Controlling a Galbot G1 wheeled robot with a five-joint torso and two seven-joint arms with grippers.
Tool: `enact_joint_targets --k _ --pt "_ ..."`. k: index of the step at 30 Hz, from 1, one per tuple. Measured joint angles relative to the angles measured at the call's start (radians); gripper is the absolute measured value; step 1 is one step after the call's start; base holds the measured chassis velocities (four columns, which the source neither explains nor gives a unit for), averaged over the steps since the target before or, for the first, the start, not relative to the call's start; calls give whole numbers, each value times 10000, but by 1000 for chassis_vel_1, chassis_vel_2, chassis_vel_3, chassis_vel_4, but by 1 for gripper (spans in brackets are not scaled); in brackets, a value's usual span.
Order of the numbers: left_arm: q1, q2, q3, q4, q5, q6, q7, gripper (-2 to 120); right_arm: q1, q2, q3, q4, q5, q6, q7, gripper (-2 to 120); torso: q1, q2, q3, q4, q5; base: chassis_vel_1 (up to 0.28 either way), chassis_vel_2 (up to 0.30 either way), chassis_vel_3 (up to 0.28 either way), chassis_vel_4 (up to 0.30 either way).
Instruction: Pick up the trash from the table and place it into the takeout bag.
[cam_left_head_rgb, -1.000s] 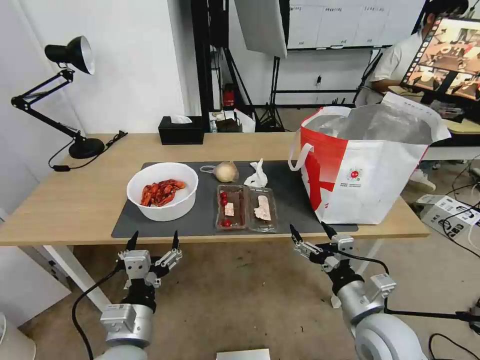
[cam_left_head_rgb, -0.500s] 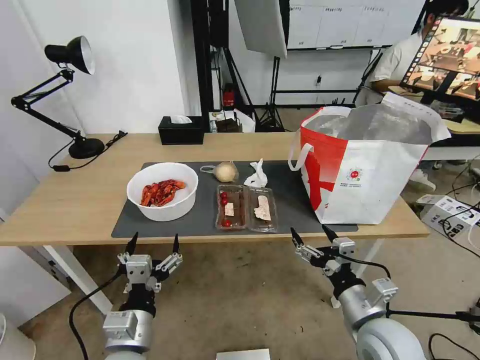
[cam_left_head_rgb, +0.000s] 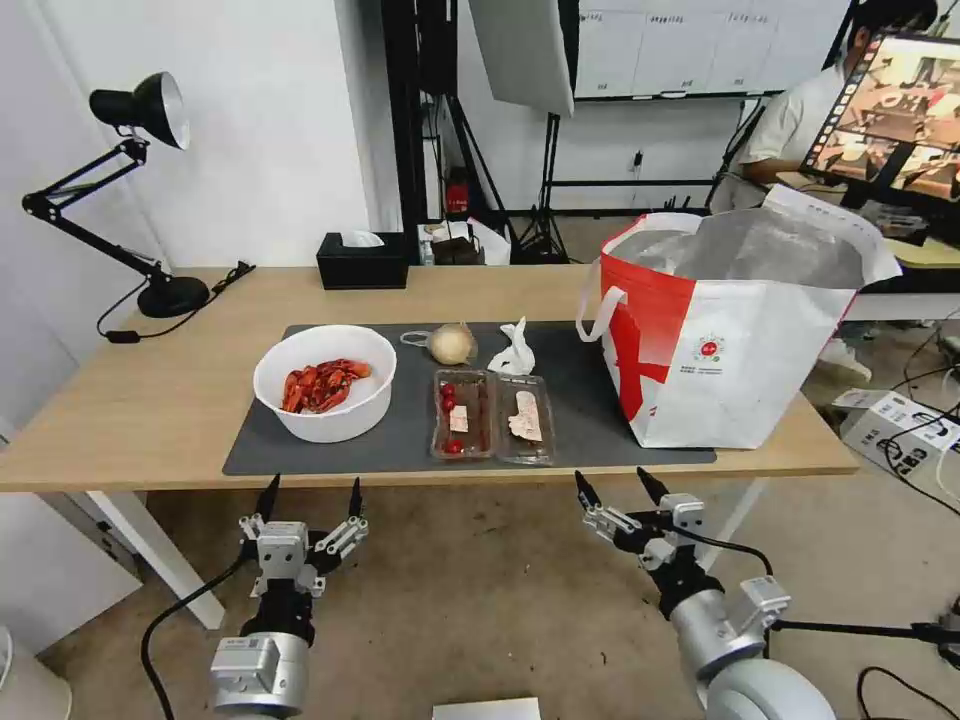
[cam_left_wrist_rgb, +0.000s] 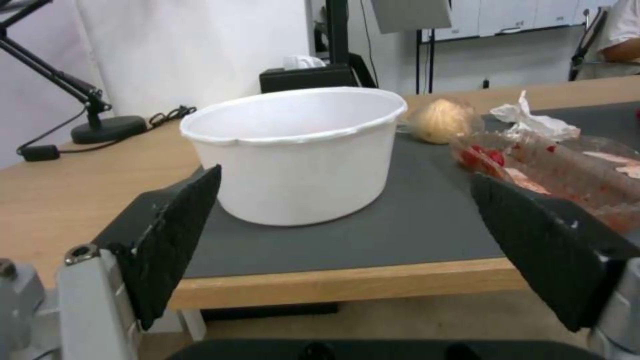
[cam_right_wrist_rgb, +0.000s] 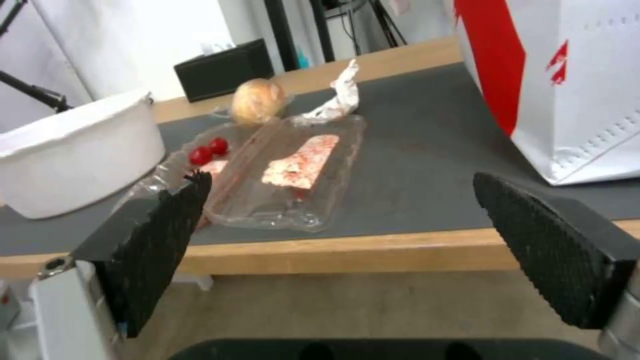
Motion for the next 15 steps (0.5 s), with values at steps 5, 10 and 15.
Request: enact_joint_targets --k 5,10,15 --pt "5 50 -43 -18 -23 19 -20 100 195 -121 -159 111 625 -122 104 100 0 -1 0 0 0 0 0 0 0" --pt "24 121 -119 -56 -49 45 -29 100 769 -294 -546 602 3231 -637 825 100 0 0 0 0 -1 0 0 0 0" --pt "110 103 -184 -70 -52 55 -37 100 1701 -280 -828 976 7283 -1167 2379 100 0 0 0 0 -1 0 0 0 0"
